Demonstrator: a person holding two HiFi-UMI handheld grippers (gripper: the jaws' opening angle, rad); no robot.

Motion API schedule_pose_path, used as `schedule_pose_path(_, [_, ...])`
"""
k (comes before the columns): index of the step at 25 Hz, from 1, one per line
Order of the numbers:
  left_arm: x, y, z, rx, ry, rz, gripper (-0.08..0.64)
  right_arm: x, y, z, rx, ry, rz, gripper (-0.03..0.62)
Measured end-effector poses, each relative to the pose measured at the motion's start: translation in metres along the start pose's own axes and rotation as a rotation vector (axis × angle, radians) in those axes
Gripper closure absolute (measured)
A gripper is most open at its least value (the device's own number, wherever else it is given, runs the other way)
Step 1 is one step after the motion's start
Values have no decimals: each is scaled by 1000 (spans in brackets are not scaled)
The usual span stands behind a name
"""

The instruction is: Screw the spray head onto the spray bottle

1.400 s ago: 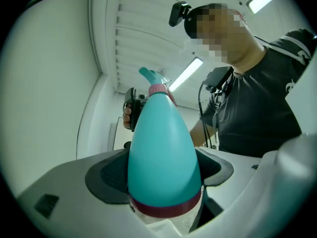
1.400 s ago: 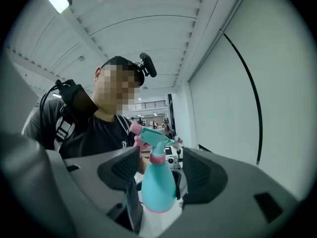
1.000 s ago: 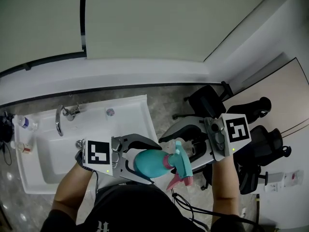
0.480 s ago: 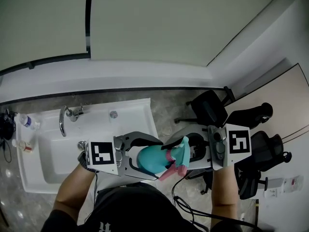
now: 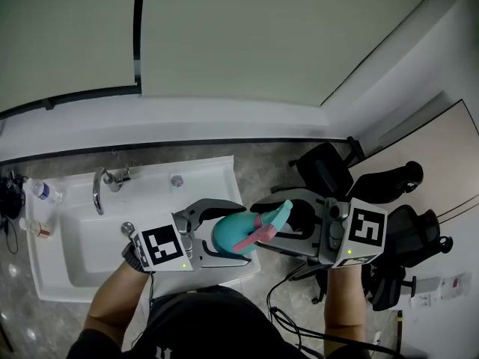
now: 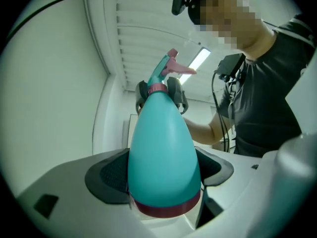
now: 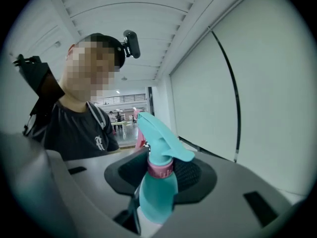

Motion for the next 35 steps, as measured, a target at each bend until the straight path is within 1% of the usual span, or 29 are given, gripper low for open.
schedule_pose_path(3, [2, 2, 0, 23, 10, 113, 169, -2, -3, -2, 55, 15, -124, 439])
schedule_pose_path(6, [4, 5, -1, 40, 50, 239, 169, -1, -8, -4, 97, 8, -248, 439])
schedule_pose_path(9, [6, 7, -4, 53, 88, 351, 169, 2, -13, -8, 138, -7, -345, 439])
schedule_pose_path(13, [12, 6, -11, 61, 149, 471, 169, 3, -15, -13, 161, -17, -437, 439])
schedule_pose_path(19, [18, 6, -20, 92, 205, 625, 169, 8, -21, -27, 217, -48, -542, 439])
schedule_pose_path(23, [20, 11, -29, 149, 280, 753, 169, 12, -31, -38, 289, -81, -606, 439])
schedule_pose_path(25, [21, 13, -33, 157, 299, 768, 170, 13, -35, -42, 329, -92, -633, 439])
schedule_pose_path(27, [20, 15, -37, 141, 292, 739, 170, 14, -35, -46, 355, -96, -655, 439])
schedule_pose_path(31, [18, 18, -38, 88, 243, 644, 170, 14, -34, -44, 372, -106, -670, 439])
schedule_pose_path(35, [15, 21, -35, -5, 166, 514, 170, 14, -29, -38, 367, -106, -644, 437])
Point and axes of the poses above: the fingertips, and each gripper's own axes: x forward along the fingers, y to its left, z out of its top, the point moved 10 cm from there along -x, backward along the fingers, and after that the axes turned 4 degrees about z, right-handed, at the moved point
